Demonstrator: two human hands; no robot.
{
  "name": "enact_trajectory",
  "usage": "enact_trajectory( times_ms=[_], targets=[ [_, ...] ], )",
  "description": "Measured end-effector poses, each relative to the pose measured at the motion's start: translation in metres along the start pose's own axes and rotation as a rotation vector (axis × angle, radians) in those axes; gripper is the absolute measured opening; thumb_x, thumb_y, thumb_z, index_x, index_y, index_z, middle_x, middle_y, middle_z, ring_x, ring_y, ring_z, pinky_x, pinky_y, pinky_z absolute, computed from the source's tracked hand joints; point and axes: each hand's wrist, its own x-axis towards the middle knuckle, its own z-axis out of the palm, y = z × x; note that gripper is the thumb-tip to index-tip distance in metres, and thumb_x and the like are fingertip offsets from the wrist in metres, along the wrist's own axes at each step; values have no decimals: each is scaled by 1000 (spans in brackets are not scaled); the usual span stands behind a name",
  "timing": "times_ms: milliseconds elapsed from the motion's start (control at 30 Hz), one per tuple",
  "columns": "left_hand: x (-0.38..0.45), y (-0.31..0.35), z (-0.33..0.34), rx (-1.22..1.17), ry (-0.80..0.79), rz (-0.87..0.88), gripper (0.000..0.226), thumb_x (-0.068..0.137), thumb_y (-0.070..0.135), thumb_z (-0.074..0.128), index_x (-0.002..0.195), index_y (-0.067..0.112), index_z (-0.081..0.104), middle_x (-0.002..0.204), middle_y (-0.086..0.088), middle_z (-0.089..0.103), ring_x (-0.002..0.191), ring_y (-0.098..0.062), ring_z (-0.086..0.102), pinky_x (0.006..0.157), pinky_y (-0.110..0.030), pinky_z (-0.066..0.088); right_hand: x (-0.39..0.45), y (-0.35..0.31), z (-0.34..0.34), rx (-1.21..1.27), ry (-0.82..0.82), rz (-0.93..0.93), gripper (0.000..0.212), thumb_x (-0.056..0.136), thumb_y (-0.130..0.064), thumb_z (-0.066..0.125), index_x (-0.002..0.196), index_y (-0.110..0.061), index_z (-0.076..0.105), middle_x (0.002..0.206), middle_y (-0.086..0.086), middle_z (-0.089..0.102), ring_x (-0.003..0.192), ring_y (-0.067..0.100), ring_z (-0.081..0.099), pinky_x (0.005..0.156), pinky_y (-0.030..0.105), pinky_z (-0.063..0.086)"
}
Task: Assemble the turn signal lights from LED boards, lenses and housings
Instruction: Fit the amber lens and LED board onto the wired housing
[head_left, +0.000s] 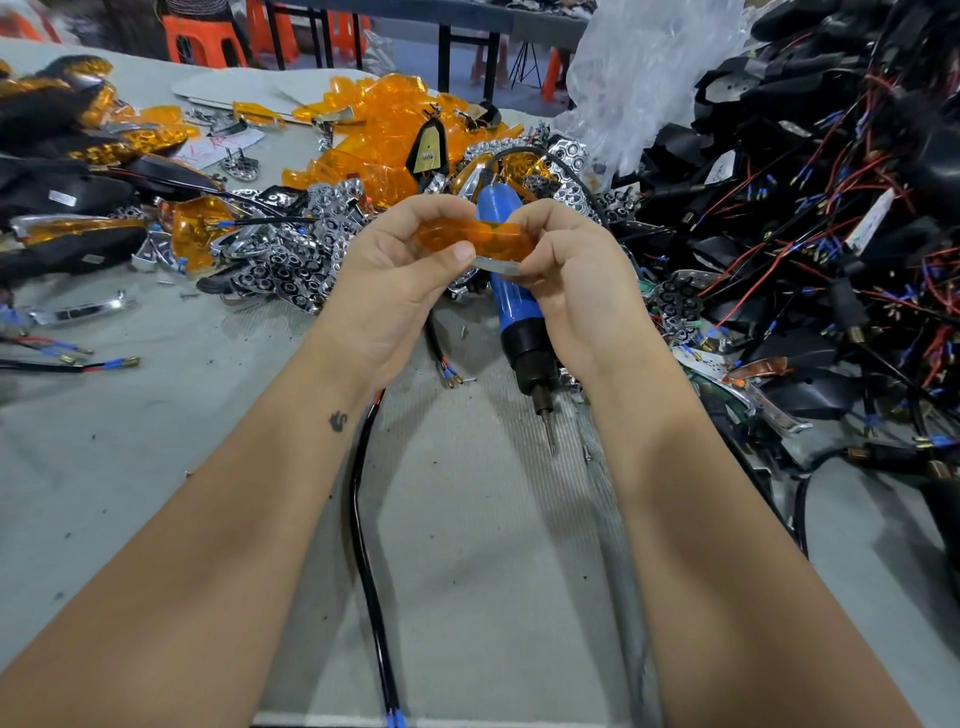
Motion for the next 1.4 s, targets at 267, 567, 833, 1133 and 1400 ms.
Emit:
enact_trajectory(
  times_ms=[267, 567, 833, 1133, 1400],
  targets=[
    [1, -1, -2, -99, 69, 41, 21, 85, -5, 62, 97, 11, 60, 94, -1, 66, 100, -16, 61, 102, -37, 48, 4, 2, 0, -54, -18, -66, 23, 94, -10, 48, 95, -20, 69, 91, 2, 66, 80, 12, 62, 71, 26, 51],
    [2, 1, -2, -163, 170, -10, 18, 82, 3, 64, 96, 13, 61, 90, 2, 70, 90, -15, 70, 79, -29, 57, 2, -1, 1, 44, -32, -35, 21, 100, -2, 48, 106, -11, 66, 82, 5, 67, 62, 12, 59, 57, 21, 48],
    [4, 0, -5, -169, 232, -48, 13, 89, 6, 62, 98, 16, 62, 92, 2, 73, 88, -19, 71, 90, -39, 58, -1, 5, -1, -66, -84, -127, 29, 92, 1, 64, 120, -8, 63, 88, 6, 66, 70, 9, 63, 68, 21, 53],
    [2, 2, -4, -135, 167, -23, 31, 75, 8, 72, 103, 14, 60, 93, -2, 74, 93, -20, 72, 80, -30, 58, 1, 7, 0, -75, -74, -110, 15, 94, -4, 64, 107, -10, 66, 81, 3, 66, 65, 9, 61, 61, 21, 51],
    [-2, 1, 1, -11, 137, -4, 20, 78, 5, 70, 93, 13, 59, 93, -7, 69, 98, -24, 67, 83, -30, 56, 0, 11, 4, -167, 5, -147, 11, 96, -9, 63, 106, -5, 63, 80, 7, 65, 59, 8, 59, 57, 19, 47]
  ],
)
